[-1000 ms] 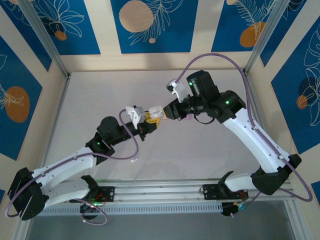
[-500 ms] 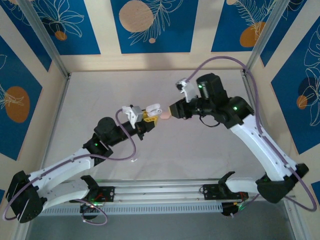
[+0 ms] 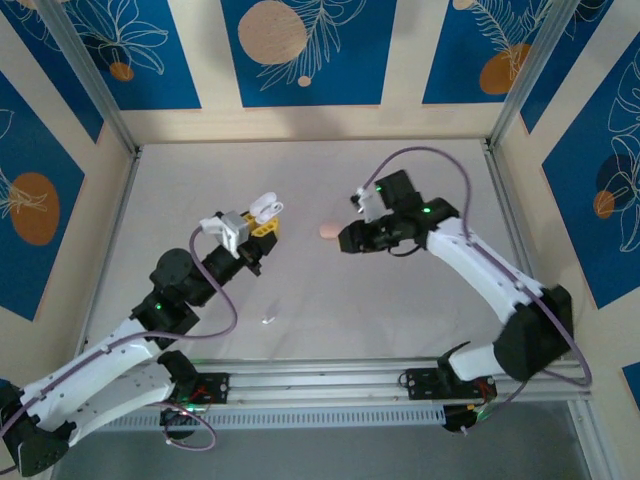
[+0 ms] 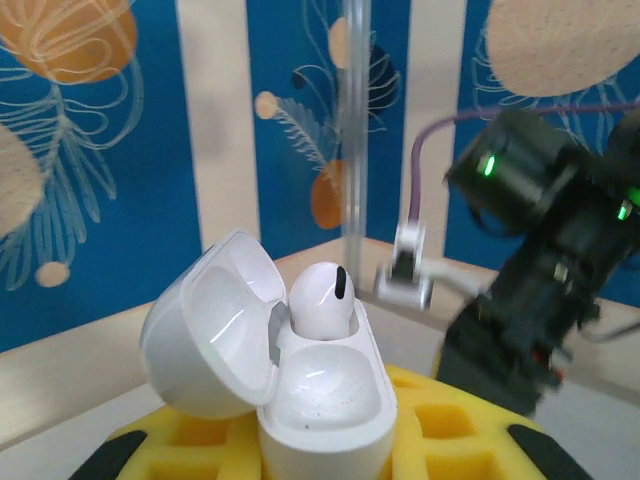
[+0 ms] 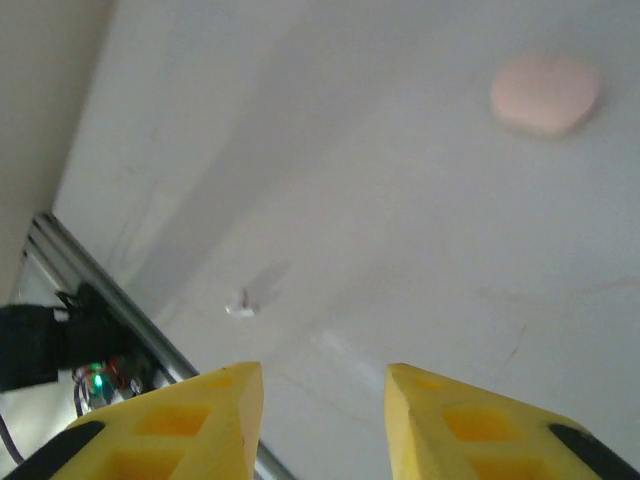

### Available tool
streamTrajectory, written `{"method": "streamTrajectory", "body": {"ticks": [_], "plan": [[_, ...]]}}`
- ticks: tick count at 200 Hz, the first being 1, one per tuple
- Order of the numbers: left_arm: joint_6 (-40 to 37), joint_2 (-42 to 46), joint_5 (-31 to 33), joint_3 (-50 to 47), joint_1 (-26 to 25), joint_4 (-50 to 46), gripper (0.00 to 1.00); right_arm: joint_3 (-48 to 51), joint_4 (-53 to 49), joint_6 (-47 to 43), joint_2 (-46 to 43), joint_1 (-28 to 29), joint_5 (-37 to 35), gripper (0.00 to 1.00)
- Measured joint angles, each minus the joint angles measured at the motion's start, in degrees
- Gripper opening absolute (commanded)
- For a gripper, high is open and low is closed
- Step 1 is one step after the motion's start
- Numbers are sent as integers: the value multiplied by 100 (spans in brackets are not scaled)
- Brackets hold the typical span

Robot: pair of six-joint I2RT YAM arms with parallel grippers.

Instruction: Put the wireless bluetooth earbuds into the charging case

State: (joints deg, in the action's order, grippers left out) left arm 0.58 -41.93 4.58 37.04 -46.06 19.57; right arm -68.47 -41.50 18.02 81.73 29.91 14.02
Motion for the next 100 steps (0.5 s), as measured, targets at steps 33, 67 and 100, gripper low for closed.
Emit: {"method": "streamTrajectory", "body": {"ticks": [33,67,100], "plan": [[-122,313,542,2,0,-326,16,-212,39,-448,1279,901,-50,43],[-269,516,1213,131,0,-778,16,-667,98,-1067,2166,1873,-267,46],[-271,682,1823,188,0,-1169,16,-1023,251,-1600,2616,2516,-354,49]]}}
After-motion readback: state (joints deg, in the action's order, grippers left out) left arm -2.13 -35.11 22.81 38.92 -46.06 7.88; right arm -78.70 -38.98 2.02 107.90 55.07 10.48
